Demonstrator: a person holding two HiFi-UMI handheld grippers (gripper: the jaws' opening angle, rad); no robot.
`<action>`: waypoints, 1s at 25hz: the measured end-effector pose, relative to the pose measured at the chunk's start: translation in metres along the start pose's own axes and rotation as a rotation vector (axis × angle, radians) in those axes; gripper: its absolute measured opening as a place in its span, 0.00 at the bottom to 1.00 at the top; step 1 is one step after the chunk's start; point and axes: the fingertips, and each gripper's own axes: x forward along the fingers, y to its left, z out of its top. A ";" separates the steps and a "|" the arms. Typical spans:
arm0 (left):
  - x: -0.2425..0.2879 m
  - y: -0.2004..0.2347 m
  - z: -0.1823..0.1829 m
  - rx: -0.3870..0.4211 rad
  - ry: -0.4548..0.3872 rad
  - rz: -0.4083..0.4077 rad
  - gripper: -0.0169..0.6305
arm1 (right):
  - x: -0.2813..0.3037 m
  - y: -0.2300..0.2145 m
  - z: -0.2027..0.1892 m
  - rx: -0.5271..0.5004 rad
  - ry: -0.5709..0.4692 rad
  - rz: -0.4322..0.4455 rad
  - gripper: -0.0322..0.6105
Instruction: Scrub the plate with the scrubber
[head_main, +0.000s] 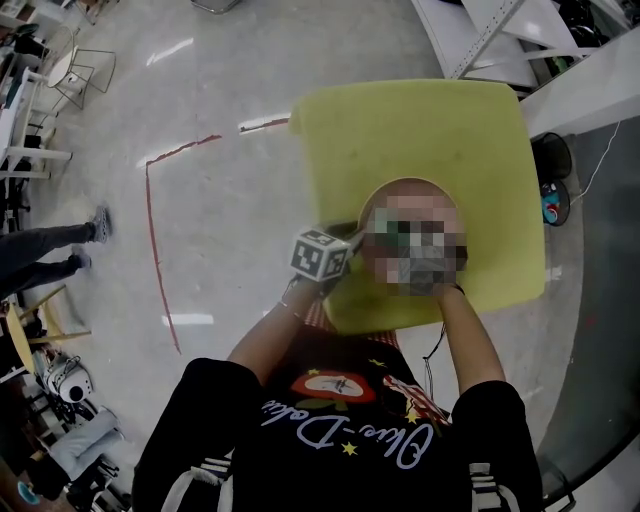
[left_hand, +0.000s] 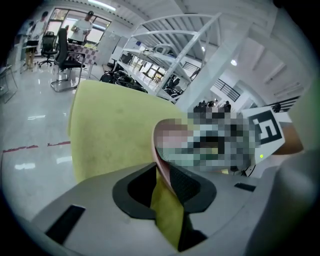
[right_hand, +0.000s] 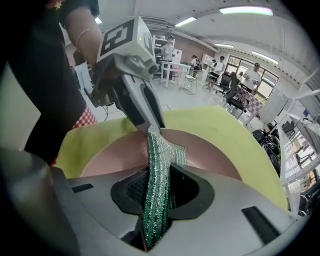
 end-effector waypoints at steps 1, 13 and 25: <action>0.001 0.000 0.000 0.004 0.000 0.003 0.15 | -0.001 0.004 -0.001 0.001 -0.002 0.012 0.15; 0.000 0.001 -0.002 0.009 -0.006 0.054 0.14 | -0.011 0.065 -0.003 -0.039 0.009 0.171 0.15; 0.002 -0.002 0.002 0.017 0.003 0.071 0.14 | -0.040 -0.011 -0.001 -0.040 -0.075 -0.005 0.15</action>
